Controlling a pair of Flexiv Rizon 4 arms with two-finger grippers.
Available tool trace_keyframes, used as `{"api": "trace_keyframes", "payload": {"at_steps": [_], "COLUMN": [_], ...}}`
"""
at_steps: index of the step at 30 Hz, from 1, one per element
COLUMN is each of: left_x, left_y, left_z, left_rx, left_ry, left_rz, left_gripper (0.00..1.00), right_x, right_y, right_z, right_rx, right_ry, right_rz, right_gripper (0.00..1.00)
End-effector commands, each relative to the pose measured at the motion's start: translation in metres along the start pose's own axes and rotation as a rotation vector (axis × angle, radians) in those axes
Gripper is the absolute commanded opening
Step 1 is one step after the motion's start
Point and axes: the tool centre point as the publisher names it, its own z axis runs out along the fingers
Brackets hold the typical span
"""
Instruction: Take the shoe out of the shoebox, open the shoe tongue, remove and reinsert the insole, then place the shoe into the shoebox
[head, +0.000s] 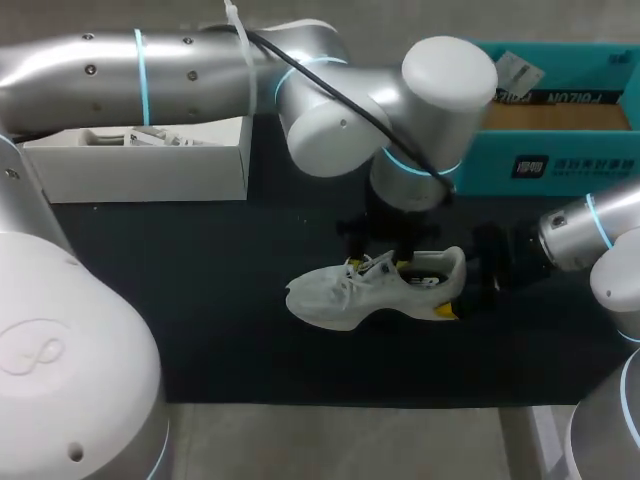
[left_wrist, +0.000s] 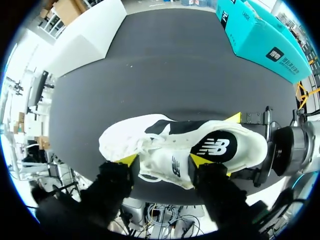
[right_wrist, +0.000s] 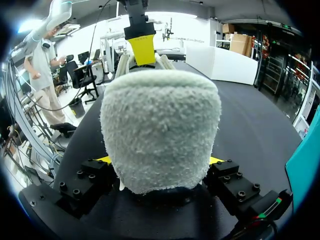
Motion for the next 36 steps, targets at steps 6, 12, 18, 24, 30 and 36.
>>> {"api": "trace_keyframes", "payload": {"at_steps": [6,12,18,24,30,36], "left_x": [0.002,-0.001,-0.007,-0.019,-0.032,-0.052], "left_y": [0.003,0.004,0.002,-0.003,-0.009,-0.017], "left_z": [0.002,-0.012,-0.028,-0.043,-0.053,-0.036], "left_rx": [-0.064,-0.081,-0.084,-0.093,-0.078,-0.078], "left_ry": [0.065,0.138,0.235,0.341,0.399,0.334], "left_rz": [-0.021,0.000,-0.011,-0.015,-0.019,-0.051], "left_gripper": [0.00,0.00,0.00,0.00,0.00,0.00], "right_x": [-0.001,-0.001,-0.001,-0.001,-0.001,-0.001], "right_y": [-0.002,-0.002,-0.002,-0.002,-0.002,-0.002], "right_z": [0.004,0.004,0.004,0.004,0.004,0.004], "right_rx": [0.002,0.002,0.002,0.002,0.002,0.002], "right_ry": [-0.003,-0.003,-0.003,-0.003,-0.003,-0.003], "right_rz": [0.000,0.000,0.000,0.000,0.000,0.000], "right_gripper": [0.00,0.00,0.00,0.00,0.00,0.00]}}
